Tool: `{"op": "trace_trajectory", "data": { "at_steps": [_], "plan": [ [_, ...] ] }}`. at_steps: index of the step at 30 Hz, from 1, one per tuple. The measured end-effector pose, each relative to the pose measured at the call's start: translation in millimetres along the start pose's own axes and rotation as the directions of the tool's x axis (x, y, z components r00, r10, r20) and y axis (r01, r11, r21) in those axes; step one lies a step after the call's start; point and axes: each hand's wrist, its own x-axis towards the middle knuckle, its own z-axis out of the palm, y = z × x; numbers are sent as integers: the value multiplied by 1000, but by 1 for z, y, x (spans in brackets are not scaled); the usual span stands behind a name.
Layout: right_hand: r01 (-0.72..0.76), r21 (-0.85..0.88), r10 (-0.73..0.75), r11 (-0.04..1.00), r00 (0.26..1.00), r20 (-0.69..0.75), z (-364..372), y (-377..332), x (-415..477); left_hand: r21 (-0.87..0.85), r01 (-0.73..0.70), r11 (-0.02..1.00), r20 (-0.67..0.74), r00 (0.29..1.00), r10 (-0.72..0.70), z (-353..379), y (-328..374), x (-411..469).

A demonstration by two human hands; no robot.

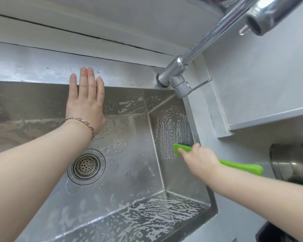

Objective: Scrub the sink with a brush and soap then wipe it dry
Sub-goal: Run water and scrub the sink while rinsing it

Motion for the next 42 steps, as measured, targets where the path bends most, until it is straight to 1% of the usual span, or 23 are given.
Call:
{"op": "trace_trajectory", "data": {
  "at_steps": [2, 3, 4, 5, 7, 8, 9, 11, 14, 15, 19, 23, 26, 30, 32, 34, 35, 36, 38, 39, 40, 41, 42],
  "plan": [
    [-93, -47, 89, 995, 992, -93, -15, 15, 37, -45, 38, 998, 13, 999, -38, -7, 3, -2],
    [-115, -66, 105, 991, 986, -129, -23, 17, 51, -76, 52, 996, 21, 998, -51, -11, 6, -5],
    [-118, -99, 105, 988, 987, -125, -26, 12, 60, -106, 46, 993, 21, 999, -44, -15, 9, -8],
    [-88, -133, 77, 987, 993, -86, -21, 2, 64, -120, 30, 992, 27, 999, -27, -18, 14, -15],
    [47, -198, -40, 979, 998, 40, 8, -28, 57, -169, -13, 986, 22, 1000, 17, -17, 22, -27],
    [118, -214, -96, 970, 989, 110, 20, -39, 48, -218, -9, 976, 42, 999, 19, -17, 26, -34],
    [163, -222, -136, 961, 982, 131, 27, -42, 47, -263, 11, 965, 82, 997, 11, -17, 30, -42],
    [183, -246, -174, 952, 983, 55, 19, -32, 64, -309, 50, 950, 175, 985, 5, -17, 39, -56],
    [100, -318, -141, 943, 984, -109, -6, -12, 100, -288, 92, 953, 271, 962, -11, -19, 52, -73],
    [117, -378, -175, 918, 977, -122, -5, -15, 105, -293, 128, 948, 306, 951, -34, -19, 57, -83],
    [235, -543, -302, 807, 953, -37, 23, -28, 112, -328, 195, 924, 344, 936, -75, -15, 74, -114],
    [195, -598, -336, 777, 932, -132, 8, -26, 128, -315, 231, 920, 387, 917, -97, -15, 89, -138],
    [212, -605, -355, 767, 926, -125, 11, -27, 129, -348, 291, 891, 378, 914, -150, -15, 90, -154],
    [291, -510, -419, 809, 895, -153, 30, -32, 115, -359, 364, 859, 417, 886, -201, -12, 94, -180],
    [379, -483, -476, 790, 874, -94, 52, -42, 96, -348, 382, 856, 447, 870, -207, -9, 99, -189],
    [459, -495, -531, 738, 848, -5, 67, -44, 76, -334, 377, 864, 478, 858, -189, -3, 107, -198],
    [454, -484, -522, 748, 853, -8, 65, -38, 77, -333, 365, 870, 488, 856, -173, 0, 112, -200],
    [405, -471, -484, 783, 873, -53, 56, -34, 84, -325, 349, 879, 497, 854, -156, 2, 116, -202],
    [254, -458, -376, 852, 905, -197, 31, -21, 104, -298, 323, 898, 519, 844, -131, 7, 121, -203],
    [206, -446, -343, 871, 905, -253, 25, -20, 111, -287, 324, 902, 534, 835, -130, 8, 123, -205],
    [201, -435, -342, 878, 899, -274, 28, -24, 108, -283, 335, 899, 547, 826, -136, 9, 124, -206],
    [246, -427, -376, 870, 892, -251, 39, -31, 99, -285, 356, 890, 556, 817, -149, 9, 124, -207],
    [332, -420, -444, 844, 873, -202, 60, -43, 85, -288, 383, 878, 562, 810, -169, 8, 124, -209]
  ]
}}
